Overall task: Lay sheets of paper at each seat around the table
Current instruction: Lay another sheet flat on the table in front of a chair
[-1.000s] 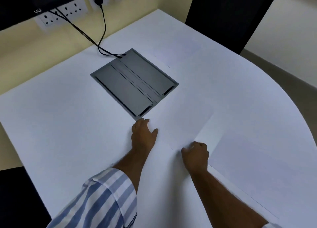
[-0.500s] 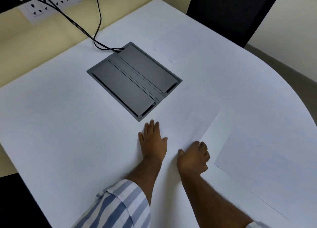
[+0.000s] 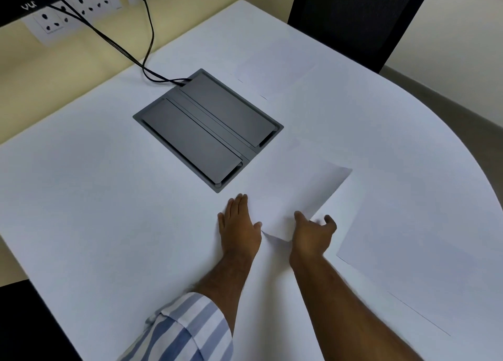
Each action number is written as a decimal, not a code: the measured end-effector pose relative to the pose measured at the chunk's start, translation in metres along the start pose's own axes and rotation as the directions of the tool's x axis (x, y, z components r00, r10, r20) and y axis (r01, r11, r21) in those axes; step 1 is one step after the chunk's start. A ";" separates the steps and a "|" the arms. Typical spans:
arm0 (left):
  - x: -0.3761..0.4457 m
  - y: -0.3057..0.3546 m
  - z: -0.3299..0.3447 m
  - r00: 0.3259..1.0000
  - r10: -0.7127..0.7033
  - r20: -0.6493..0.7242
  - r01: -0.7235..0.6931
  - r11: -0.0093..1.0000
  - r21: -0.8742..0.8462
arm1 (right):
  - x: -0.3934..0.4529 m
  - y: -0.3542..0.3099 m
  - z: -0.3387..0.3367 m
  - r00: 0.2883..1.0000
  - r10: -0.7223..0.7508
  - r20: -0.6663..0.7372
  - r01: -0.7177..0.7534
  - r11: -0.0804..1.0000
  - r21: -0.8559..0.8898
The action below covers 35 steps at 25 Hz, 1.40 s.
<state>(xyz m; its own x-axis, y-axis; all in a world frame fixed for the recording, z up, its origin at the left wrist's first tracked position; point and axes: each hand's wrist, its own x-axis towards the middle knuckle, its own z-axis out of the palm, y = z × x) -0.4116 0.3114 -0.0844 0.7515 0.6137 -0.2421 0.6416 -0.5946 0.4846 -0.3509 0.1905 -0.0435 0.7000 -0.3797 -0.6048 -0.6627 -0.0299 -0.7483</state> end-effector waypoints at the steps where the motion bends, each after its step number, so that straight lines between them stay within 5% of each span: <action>1: -0.004 -0.003 -0.001 1.000 0.013 0.000 -0.013 1.000 -0.014 | 0.006 -0.001 -0.004 0.999 0.034 0.016 -0.033 0.999 -0.016; 4: -0.016 -0.010 -0.005 1.000 -0.001 -0.012 -0.002 0.984 -0.175 | 0.012 0.003 -0.018 0.997 0.012 0.082 0.003 0.985 -0.174; 7: -0.034 -0.011 -0.016 0.975 -0.212 -0.066 0.154 0.859 -0.488 | 0.007 0.010 -0.029 0.994 0.061 0.087 -0.046 0.985 -0.168; 10: -0.050 -0.010 -0.034 0.832 -0.548 0.087 0.407 0.496 -0.767 | -0.008 0.016 -0.040 0.966 0.213 0.148 -0.204 0.976 -0.071; 12: -0.058 -0.013 -0.040 0.759 -0.556 0.339 0.494 0.151 -0.856 | -0.020 0.020 -0.047 0.959 0.185 0.214 -0.168 0.981 -0.096; 14: -0.068 -0.018 -0.050 0.782 -0.445 0.436 0.481 -0.012 -0.876 | -0.038 0.023 -0.055 0.953 0.064 0.297 -0.026 0.991 -0.132; 16: -0.078 -0.020 -0.063 0.831 -0.414 0.372 0.421 0.029 -0.907 | -0.054 0.030 -0.063 0.931 -0.046 0.361 0.107 0.983 -0.151; 18: -0.089 -0.022 -0.076 0.869 -0.429 0.245 0.345 0.172 -0.923 | -0.067 0.035 -0.073 0.918 -0.064 0.392 0.132 0.980 -0.149; 23: -0.133 -0.030 -0.103 0.948 -0.317 0.038 0.167 0.390 -0.906 | -0.081 0.032 -0.101 0.890 0.095 0.446 -0.081 0.995 -0.051; 26: -0.167 -0.031 -0.120 0.955 -0.296 -0.006 0.118 0.398 -0.910 | -0.087 0.022 -0.120 0.866 0.134 0.481 -0.129 0.991 -0.042; 30: -0.209 -0.034 -0.136 0.933 -0.359 -0.035 0.131 0.428 -0.894 | -0.101 0.030 -0.134 0.855 -0.008 0.518 0.070 0.993 -0.100; 35: -0.250 -0.043 -0.142 0.869 -0.481 0.120 0.259 0.235 -0.937 | -0.135 0.068 -0.139 0.845 -0.118 0.521 0.204 0.973 -0.111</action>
<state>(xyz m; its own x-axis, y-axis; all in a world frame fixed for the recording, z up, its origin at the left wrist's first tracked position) -0.6487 0.2566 0.0746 0.3627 0.7566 -0.5441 0.2021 0.5061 0.8384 -0.5278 0.1109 0.0249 0.8085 0.1645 -0.5651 -0.5313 -0.2091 -0.8210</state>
